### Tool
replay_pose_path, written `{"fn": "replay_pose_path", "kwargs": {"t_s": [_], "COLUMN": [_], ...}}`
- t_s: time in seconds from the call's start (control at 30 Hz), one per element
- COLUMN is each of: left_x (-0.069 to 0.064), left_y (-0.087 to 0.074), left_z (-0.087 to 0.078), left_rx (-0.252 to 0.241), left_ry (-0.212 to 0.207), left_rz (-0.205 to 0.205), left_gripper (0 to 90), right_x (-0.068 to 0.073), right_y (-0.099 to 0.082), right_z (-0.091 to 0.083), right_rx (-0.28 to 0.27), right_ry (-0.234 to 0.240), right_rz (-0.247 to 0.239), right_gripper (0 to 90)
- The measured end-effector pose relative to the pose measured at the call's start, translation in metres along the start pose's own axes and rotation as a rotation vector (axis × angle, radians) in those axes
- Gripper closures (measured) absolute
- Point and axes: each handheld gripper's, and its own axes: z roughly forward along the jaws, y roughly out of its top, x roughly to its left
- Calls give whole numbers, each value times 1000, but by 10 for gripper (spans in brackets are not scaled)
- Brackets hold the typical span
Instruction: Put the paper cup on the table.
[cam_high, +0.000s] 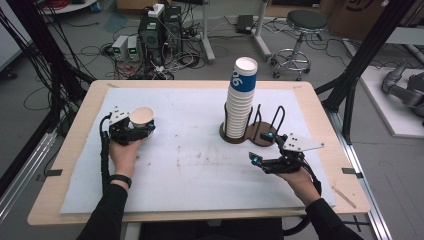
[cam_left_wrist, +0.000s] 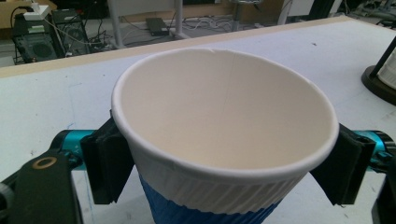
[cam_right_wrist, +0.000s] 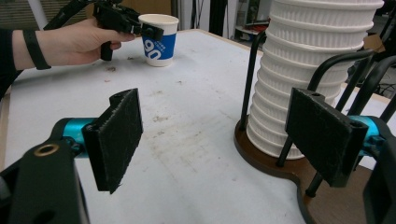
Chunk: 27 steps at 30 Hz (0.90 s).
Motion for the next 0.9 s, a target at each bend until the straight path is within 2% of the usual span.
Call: {"fn": "replay_pose_path", "kwargs": {"t_s": [0.1, 0.4, 0.57, 0.7, 0.9], "left_x": [1, -1, -3, -4, -6], "left_y": [-3, -3, -2, -1, 1], "left_z": [-2, -4, -4, -5, -10], "left_rx": [-4, -5, -11, -3, 15], "left_ry": [5, -1, -8, 14, 38], "left_rz": [-17, -6, -16, -7, -24], "left_gripper": [179, 170, 91, 69, 59], "right_x": [0, 0, 0, 0, 1], "right_y": [0, 1, 1, 1, 1], "right_z": [0, 4, 4, 4, 3], "right_rx": [-1, 0, -2, -1, -1], "right_ry": [0, 7, 8, 13, 15], "right_rz": [2, -8, -7, -10, -6], "right_gripper": [196, 196, 196, 196, 196]}}
